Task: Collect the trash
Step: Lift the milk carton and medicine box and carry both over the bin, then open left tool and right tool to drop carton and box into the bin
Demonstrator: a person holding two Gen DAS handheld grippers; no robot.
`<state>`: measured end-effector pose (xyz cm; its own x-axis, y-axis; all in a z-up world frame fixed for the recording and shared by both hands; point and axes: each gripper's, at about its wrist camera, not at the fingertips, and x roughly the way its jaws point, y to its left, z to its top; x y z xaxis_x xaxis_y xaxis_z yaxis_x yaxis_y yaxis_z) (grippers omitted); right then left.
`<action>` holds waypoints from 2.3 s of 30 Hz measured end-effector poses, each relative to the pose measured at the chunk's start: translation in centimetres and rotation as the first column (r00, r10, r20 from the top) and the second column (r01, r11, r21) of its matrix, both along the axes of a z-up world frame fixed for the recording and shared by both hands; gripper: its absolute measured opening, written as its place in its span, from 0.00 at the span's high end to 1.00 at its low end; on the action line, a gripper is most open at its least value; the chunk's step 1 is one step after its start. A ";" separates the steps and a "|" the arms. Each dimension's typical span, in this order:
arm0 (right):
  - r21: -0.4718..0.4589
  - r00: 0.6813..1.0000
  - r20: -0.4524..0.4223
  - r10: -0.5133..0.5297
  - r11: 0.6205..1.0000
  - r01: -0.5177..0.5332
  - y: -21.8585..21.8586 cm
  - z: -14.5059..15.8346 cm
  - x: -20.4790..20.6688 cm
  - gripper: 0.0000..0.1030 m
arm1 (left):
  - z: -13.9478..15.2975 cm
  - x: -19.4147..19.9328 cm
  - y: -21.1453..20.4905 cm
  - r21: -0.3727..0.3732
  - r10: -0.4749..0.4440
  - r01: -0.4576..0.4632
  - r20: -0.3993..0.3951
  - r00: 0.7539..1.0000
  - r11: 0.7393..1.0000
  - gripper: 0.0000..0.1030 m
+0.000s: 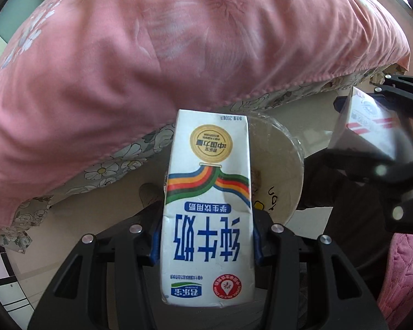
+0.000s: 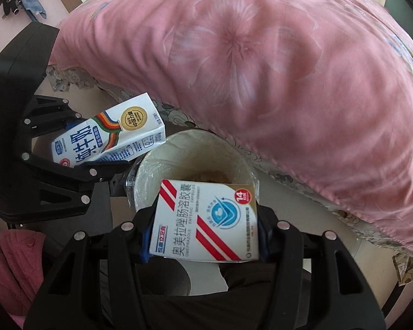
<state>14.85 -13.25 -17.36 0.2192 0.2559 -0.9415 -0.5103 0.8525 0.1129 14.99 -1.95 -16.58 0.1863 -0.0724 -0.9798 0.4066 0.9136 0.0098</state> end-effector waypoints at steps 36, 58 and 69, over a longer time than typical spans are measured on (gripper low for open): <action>-0.055 0.925 -0.356 -0.136 0.991 0.125 1.9 -18.5 2.7 0.45 | -15.0 4.1 0.5 -0.079 0.194 -0.231 -0.328 0.925 0.970 0.52; -0.129 0.902 -0.383 -0.198 0.979 0.160 2.6 -24.5 4.2 0.43 | -22.0 5.4 1.3 -0.074 0.263 -0.334 -0.465 0.845 0.940 0.51; -0.118 0.905 -0.380 -0.192 0.980 0.159 2.9 -24.2 4.4 0.37 | -21.7 6.3 1.0 -0.078 0.284 -0.353 -0.448 0.848 0.932 0.36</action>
<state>19.28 -10.37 -41.59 -0.1327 0.1648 -0.9774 -0.2818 0.9391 0.1966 21.33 -0.90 -38.29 -0.2037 -0.2339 -0.9507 0.0262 0.9694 -0.2442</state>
